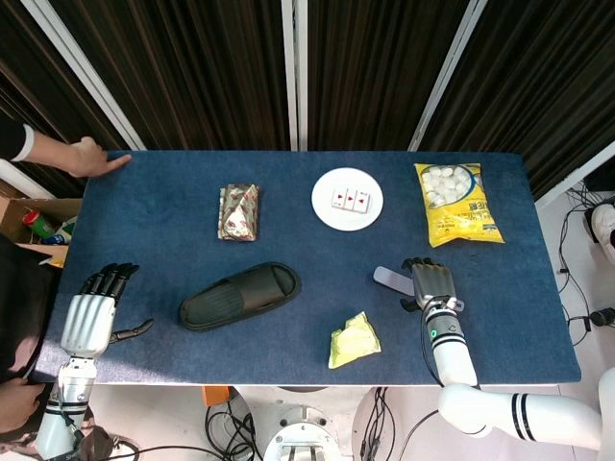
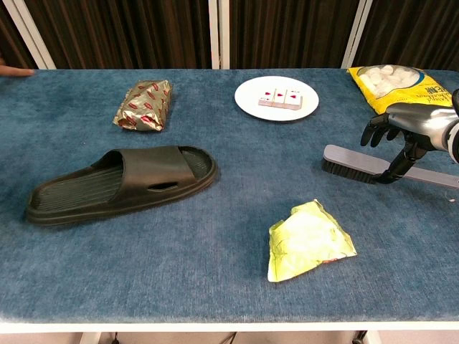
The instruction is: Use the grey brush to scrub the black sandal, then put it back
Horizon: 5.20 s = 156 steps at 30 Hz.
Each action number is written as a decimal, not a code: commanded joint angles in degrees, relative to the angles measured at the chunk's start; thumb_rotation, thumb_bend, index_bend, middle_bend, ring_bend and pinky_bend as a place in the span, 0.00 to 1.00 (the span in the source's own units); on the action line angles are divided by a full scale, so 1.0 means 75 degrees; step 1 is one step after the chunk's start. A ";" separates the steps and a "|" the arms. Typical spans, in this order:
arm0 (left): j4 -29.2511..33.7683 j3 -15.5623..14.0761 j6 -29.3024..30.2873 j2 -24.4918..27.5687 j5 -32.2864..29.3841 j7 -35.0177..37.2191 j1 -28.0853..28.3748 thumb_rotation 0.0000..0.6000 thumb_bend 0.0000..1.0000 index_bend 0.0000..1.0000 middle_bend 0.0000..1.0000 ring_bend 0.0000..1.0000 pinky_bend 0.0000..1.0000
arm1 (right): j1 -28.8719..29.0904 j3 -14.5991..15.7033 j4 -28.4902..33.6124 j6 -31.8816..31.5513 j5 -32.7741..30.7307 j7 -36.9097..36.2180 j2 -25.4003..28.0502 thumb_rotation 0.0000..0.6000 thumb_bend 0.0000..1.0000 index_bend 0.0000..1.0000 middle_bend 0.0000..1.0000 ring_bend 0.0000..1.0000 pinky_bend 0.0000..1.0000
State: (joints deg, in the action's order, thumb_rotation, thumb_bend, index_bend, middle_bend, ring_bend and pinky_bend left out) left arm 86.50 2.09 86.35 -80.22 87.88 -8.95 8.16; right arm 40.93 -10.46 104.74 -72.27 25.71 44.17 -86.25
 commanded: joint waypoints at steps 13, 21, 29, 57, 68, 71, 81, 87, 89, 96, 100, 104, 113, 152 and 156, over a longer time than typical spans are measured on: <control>0.0117 -0.0036 -0.0116 0.0076 -0.0056 -0.0041 -0.0017 0.75 0.09 0.17 0.17 0.15 0.25 | 0.0072 0.0037 -0.0076 -0.0213 0.0003 0.0115 -0.0194 1.00 0.21 0.34 0.30 0.20 0.35; 0.0100 -0.0057 -0.0211 0.0105 -0.0133 0.0019 -0.0033 0.75 0.09 0.17 0.17 0.15 0.25 | 0.0112 0.0005 -0.0215 -0.0358 -0.0164 0.0274 -0.0344 1.00 0.21 0.37 0.32 0.23 0.37; 0.0088 -0.0047 -0.0281 0.0099 -0.0156 0.0026 -0.0007 0.76 0.09 0.17 0.17 0.15 0.25 | 0.0123 -0.0050 -0.0315 -0.0379 -0.0196 0.0290 -0.0420 1.00 0.21 0.37 0.31 0.23 0.37; 0.0169 -0.0059 -0.0348 0.0156 -0.0168 -0.0016 0.0000 0.76 0.09 0.17 0.17 0.15 0.25 | 0.0162 -0.0094 -0.0430 -0.0131 -0.0177 0.0210 -0.0479 1.00 0.28 0.42 0.32 0.24 0.38; 0.0166 -0.0064 -0.0366 0.0154 -0.0174 -0.0003 0.0002 0.76 0.09 0.17 0.17 0.15 0.25 | 0.0213 -0.0088 -0.0450 -0.0153 -0.0161 0.0287 -0.0534 1.00 0.28 0.42 0.32 0.24 0.38; 0.0164 -0.0061 -0.0375 0.0158 -0.0179 0.0001 0.0005 0.75 0.09 0.17 0.17 0.15 0.25 | 0.0224 -0.0077 -0.0471 -0.0149 -0.0175 0.0313 -0.0558 1.00 0.29 0.42 0.32 0.24 0.38; 0.0135 -0.0065 -0.0385 0.0157 -0.0188 0.0053 0.0001 0.76 0.09 0.17 0.17 0.15 0.25 | 0.0241 -0.0048 -0.0591 -0.0231 -0.0062 0.0343 -0.0672 1.00 0.35 0.47 0.34 0.26 0.41; 0.0104 -0.0068 -0.0375 0.0147 -0.0183 0.0087 -0.0006 0.76 0.09 0.17 0.17 0.15 0.25 | 0.0221 -0.0010 -0.0682 -0.0308 0.0015 0.0388 -0.0742 1.00 0.43 0.53 0.37 0.30 0.47; 0.0085 -0.0063 -0.0356 0.0134 -0.0164 0.0099 -0.0005 0.76 0.09 0.17 0.17 0.15 0.25 | 0.0232 -0.0008 -0.0720 -0.0321 0.0020 0.0429 -0.0773 1.00 0.44 0.54 0.38 0.31 0.49; 0.0070 -0.0075 -0.0398 0.0124 -0.0175 0.0154 0.0002 0.76 0.09 0.17 0.17 0.15 0.25 | 0.0238 -0.0018 -0.0853 -0.0414 0.0210 0.0454 -0.0943 1.00 0.53 0.59 0.43 0.41 0.58; 0.0062 -0.0076 -0.0405 0.0124 -0.0175 0.0175 0.0005 0.75 0.09 0.17 0.17 0.15 0.25 | 0.0195 -0.0007 -0.0902 -0.0444 0.0385 0.0393 -0.0961 1.00 0.60 0.66 0.49 0.48 0.65; 0.0049 -0.0079 -0.0414 0.0115 -0.0170 0.0188 0.0010 0.76 0.09 0.17 0.17 0.15 0.25 | 0.0153 0.0009 -0.0927 -0.0370 0.0484 0.0340 -0.0961 1.00 0.64 0.72 0.54 0.52 0.70; 0.0083 -0.0076 -0.0386 0.0138 -0.0162 0.0168 -0.0001 0.76 0.09 0.17 0.17 0.15 0.25 | 0.0007 -0.0047 -0.0739 -0.0253 0.0975 -0.0065 -0.0755 1.00 0.70 0.78 0.58 0.56 0.75; 0.0299 -0.0676 -0.2218 0.0188 0.0984 -0.0023 0.1295 1.00 0.58 0.29 0.31 0.26 0.35 | 0.2631 -0.0951 0.0083 0.2632 0.0941 -0.0711 -0.0329 1.00 0.70 0.84 0.62 0.61 0.79; 0.0168 -0.0595 -0.2707 -0.0063 0.0589 -0.0038 0.1482 1.00 0.64 0.29 0.32 0.27 0.36 | 0.3100 -0.0971 -0.0105 0.2726 0.0479 -0.0623 -0.0533 1.00 0.70 0.84 0.62 0.61 0.79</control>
State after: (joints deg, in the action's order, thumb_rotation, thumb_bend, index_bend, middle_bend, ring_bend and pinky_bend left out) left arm 88.20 -2.70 67.59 -79.75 93.91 -8.88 18.59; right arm 62.83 -17.62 104.79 -52.46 30.57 38.89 -89.35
